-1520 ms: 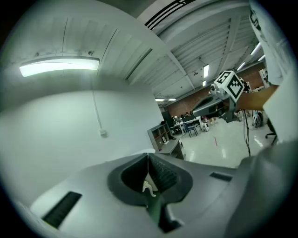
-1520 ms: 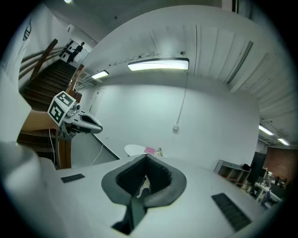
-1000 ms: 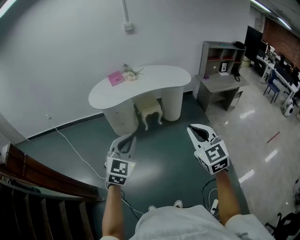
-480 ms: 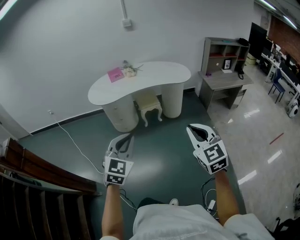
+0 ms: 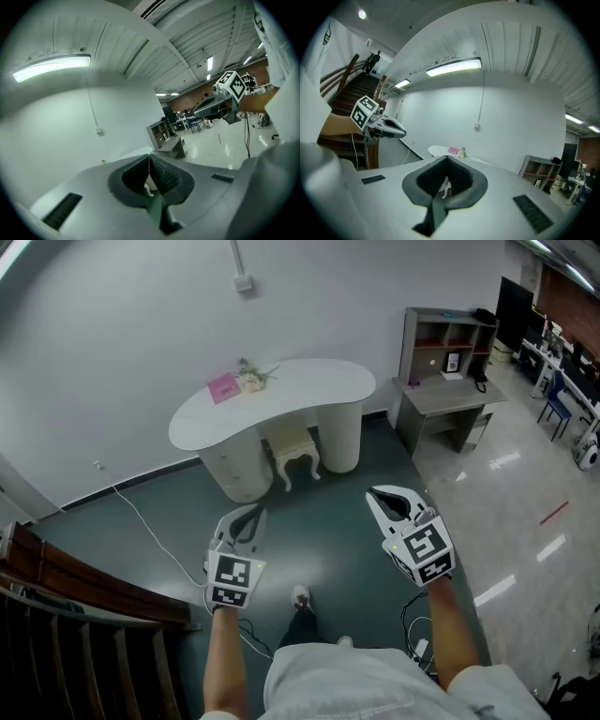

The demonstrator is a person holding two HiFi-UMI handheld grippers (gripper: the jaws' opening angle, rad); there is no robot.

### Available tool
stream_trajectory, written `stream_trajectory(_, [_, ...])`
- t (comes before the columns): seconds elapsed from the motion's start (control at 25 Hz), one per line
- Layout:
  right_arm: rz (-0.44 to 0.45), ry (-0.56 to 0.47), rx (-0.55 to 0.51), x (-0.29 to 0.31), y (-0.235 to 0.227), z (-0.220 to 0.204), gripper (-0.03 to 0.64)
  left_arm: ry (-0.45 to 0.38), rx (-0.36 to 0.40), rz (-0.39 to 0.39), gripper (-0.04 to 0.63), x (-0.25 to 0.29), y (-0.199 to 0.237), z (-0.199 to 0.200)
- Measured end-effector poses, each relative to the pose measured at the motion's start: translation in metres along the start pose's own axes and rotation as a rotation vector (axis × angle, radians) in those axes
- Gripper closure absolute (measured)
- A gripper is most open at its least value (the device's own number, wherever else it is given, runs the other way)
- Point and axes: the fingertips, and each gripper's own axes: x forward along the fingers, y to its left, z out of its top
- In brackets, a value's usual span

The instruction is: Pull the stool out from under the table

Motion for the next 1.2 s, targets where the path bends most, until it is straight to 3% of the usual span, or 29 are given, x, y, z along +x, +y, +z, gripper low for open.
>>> stream_trajectory(0.32, [-0.03, 0.04, -0.005, 0.035, -0.032, -0.019, 0.603, -0.008, 0.003, -0.032, 0.577, 0.053, 0.016, -0.01])
stream_trajectory(1.2, [-0.053, 0.083, -0.027, 0.26, -0.134, -0.002, 0.603, -0.004, -0.022, -0.102, 0.577, 0.254, 0.177, -0.043])
